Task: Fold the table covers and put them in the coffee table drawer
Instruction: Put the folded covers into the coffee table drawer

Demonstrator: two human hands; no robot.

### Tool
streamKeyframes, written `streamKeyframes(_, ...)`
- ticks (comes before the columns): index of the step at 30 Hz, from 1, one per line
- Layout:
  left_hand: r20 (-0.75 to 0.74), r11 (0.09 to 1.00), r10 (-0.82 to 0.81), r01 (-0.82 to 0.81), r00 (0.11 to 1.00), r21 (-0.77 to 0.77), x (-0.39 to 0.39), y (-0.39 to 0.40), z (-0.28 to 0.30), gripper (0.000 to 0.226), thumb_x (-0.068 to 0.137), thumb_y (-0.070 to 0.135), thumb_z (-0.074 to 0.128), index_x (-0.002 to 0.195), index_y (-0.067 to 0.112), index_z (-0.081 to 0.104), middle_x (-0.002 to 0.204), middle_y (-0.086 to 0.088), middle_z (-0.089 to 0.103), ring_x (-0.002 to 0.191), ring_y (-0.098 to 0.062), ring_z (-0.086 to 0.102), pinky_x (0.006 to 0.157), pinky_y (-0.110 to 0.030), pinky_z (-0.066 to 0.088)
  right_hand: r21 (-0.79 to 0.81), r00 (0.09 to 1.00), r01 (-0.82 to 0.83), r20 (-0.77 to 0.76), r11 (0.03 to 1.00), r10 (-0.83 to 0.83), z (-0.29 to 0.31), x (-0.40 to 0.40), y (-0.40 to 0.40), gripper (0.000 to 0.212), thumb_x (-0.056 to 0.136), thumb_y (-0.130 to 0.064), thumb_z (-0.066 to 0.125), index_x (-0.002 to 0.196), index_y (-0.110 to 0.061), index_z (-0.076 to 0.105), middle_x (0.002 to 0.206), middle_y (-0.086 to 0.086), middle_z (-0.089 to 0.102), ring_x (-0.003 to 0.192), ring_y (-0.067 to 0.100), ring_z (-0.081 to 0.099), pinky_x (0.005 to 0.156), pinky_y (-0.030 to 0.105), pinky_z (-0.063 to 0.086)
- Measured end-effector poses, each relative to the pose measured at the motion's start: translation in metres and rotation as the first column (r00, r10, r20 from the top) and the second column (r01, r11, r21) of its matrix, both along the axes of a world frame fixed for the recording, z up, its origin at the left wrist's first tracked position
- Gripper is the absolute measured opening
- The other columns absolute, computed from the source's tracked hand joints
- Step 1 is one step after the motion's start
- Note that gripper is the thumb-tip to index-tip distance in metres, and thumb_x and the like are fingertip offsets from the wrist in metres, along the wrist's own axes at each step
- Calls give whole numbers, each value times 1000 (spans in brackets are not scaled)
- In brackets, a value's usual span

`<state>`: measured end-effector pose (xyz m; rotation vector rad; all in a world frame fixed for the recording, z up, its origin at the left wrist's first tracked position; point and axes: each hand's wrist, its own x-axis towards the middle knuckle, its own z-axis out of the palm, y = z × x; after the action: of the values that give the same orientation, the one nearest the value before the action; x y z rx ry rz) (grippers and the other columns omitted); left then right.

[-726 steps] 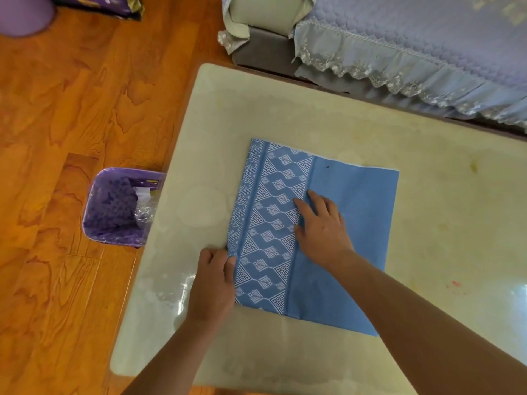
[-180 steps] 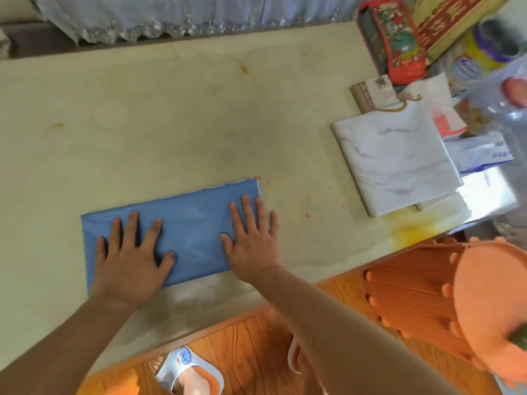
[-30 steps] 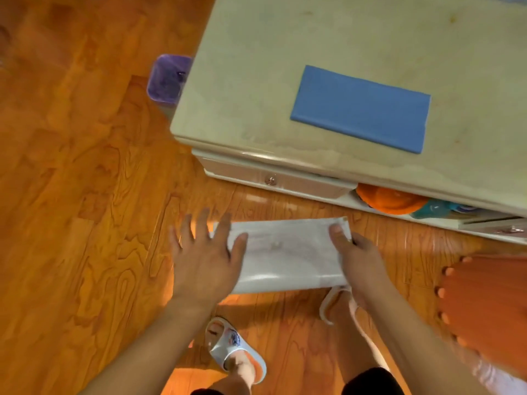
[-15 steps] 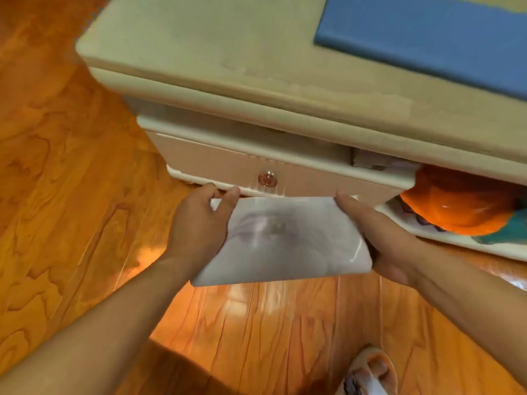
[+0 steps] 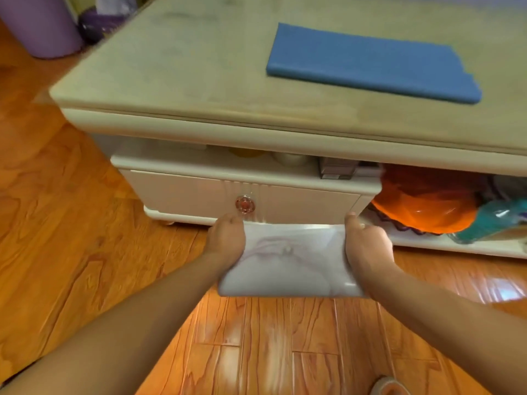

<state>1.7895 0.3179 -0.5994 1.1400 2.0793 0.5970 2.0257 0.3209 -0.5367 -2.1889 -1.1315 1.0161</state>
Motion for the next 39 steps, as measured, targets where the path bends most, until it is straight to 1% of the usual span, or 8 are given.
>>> streamKeyframes(3,-14,995,-97,96,995,-40,4,18,-4,35,107,27,37,127,7,58,130,-14,60,121,-37,56,101,-40,45,11,992,-13,125,1000,11,-3,21,-2,59,98,-58,35,87,-10,67,95,14,66,90,36,61,90,46,52)
streamKeyframes(10,-251,941,-185,244,950,232,-13,15,4,37,99,39,52,135,30,47,135,1,48,118,-23,55,96,-44,51,74,908,-248,366,966,205,18,49,-18,37,105,-37,32,100,-13,59,98,12,58,99,38,52,88,44,40)
streamKeyframes(16,-329,912,-315,380,890,155,-20,25,10,36,100,38,51,134,27,53,131,3,53,111,-21,56,91,-38,46,163,873,-337,422,928,243,23,36,-16,45,101,-52,37,98,-14,62,83,6,60,79,31,58,68,37,44)
streamKeyframes(25,-358,761,-619,646,699,-57,-66,-41,64,23,96,37,51,95,34,74,93,16,73,82,-7,62,69,-30,46,-88,249,-877,757,472,604,105,-27,-28,47,99,-64,29,92,-23,51,92,13,68,87,36,63,63,37,39)
streamKeyframes(28,-326,851,-422,494,846,178,-90,-46,83,24,100,30,51,84,30,69,80,14,69,74,-5,61,63,-31,47,48,383,-852,735,522,559,150,-36,-21,54,98,-62,33,98,-18,66,93,15,70,89,36,63,71,38,47)
streamKeyframes(31,-257,890,-454,444,853,-101,-123,-51,76,27,99,24,49,82,22,70,83,7,71,78,-15,64,63,-31,47,236,635,-711,619,662,461,185,-44,0,50,101,-52,41,83,-13,67,86,12,69,91,37,60,71,37,42)
streamKeyframes(35,259,893,-255,329,932,-306,-147,-73,70,24,101,15,46,101,7,69,88,-10,78,82,-24,75,69,-30,55,422,825,-502,495,755,272,195,-52,25,57,103,-47,42,75,0,59,74,15,61,81,36,54,67,40,34)
streamKeyframes(39,578,954,152,34,802,-299,-158,-82,85,53,106,48,43,119,0,60,93,-25,75,91,-42,74,76,-44,60,508,883,-415,424,755,199,162,-73,26,53,103,-46,41,75,-4,57,75,14,59,79,34,53,68,38,33)
